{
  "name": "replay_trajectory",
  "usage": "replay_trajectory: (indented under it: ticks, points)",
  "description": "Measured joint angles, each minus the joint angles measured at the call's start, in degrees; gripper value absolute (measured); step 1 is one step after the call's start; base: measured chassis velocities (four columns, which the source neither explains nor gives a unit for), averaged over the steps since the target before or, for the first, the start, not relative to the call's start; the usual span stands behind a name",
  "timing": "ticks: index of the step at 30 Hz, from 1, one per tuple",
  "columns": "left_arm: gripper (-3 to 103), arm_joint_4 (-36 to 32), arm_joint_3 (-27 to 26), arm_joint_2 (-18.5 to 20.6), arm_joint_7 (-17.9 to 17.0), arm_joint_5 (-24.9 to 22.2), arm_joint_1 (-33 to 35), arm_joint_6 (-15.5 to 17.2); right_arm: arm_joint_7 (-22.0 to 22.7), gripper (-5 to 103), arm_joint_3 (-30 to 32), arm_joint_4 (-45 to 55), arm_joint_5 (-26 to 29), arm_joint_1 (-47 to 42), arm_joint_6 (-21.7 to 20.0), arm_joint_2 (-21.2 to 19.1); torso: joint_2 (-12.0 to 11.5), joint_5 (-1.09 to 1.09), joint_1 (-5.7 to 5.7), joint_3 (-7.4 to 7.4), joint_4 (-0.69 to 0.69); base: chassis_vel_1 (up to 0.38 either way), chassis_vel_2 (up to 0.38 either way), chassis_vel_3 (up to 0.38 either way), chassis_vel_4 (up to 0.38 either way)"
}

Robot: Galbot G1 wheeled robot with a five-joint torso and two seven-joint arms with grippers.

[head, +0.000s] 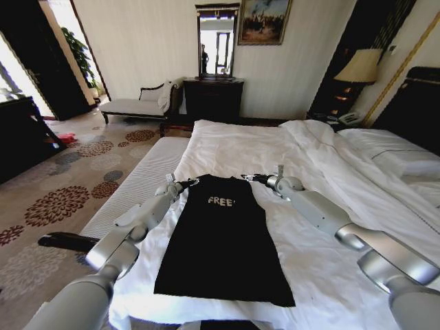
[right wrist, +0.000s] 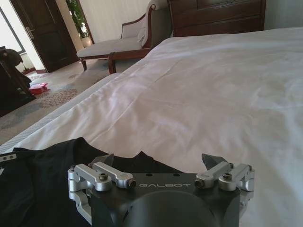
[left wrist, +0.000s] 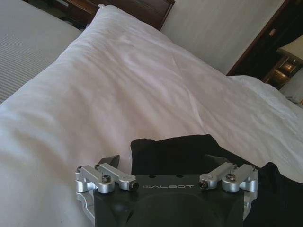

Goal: Fold the clothes on the bed.

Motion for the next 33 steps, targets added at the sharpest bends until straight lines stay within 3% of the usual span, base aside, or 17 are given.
replay_trajectory:
  ticks: [4,12,15,18,22,24,31,33]
  points:
    - [103,1.0,-1.1,-0.4,1.0,0.8,0.0,-0.7,0.3,100,0.2,0.5,0.0,-0.5,0.0,0.0,0.0,0.00,0.00,0.00,0.00,0.000,0.000,0.000,0.000]
    - [90,1.6,-4.0,-1.9,1.6,1.9,0.8,-1.8,0.8,100,0.3,1.6,0.1,-0.8,-0.2,-0.2,0.0,-0.01,0.00,0.00,-0.02,0.000,0.000,0.000,0.000]
    - [74,2.2,-4.0,-2.0,1.6,1.9,0.7,-2.0,0.8,100,0.3,1.8,0.2,-0.8,-0.2,-0.3,0.0,0.00,0.00,0.00,0.00,0.000,0.000,0.000,0.000]
    - [69,2.7,-4.1,-2.1,2.0,1.9,0.6,-2.4,0.8,100,0.4,2.1,0.3,-0.9,-0.2,-0.5,0.0,0.00,0.00,0.00,0.00,0.000,0.000,0.000,0.000]
    - [47,3.5,-4.8,-2.4,2.4,2.3,0.6,-3.5,0.8,100,0.5,2.8,0.4,-1.5,-0.3,-1.2,0.0,0.00,0.00,0.00,-0.02,0.000,0.000,0.000,0.000]
    - [47,3.7,-5.1,-2.5,2.4,2.6,0.7,-3.7,0.8,100,0.5,3.0,0.4,-1.6,-0.3,-1.2,0.0,0.00,0.00,0.00,-0.03,0.000,0.000,0.000,0.000]
    - [15,3.0,-5.8,-2.2,1.5,3.0,1.3,-4.2,1.1,100,0.4,4.3,2.1,-1.9,-1.7,-1.0,0.0,0.00,-0.01,0.00,-0.01,0.000,0.000,0.000,0.000]
    - [15,2.8,-5.8,-2.1,1.4,3.0,1.4,-4.2,1.1,100,0.2,4.0,2.1,-1.8,-1.8,-0.9,0.0,0.00,0.00,0.00,0.00,0.000,0.000,0.000,0.000]
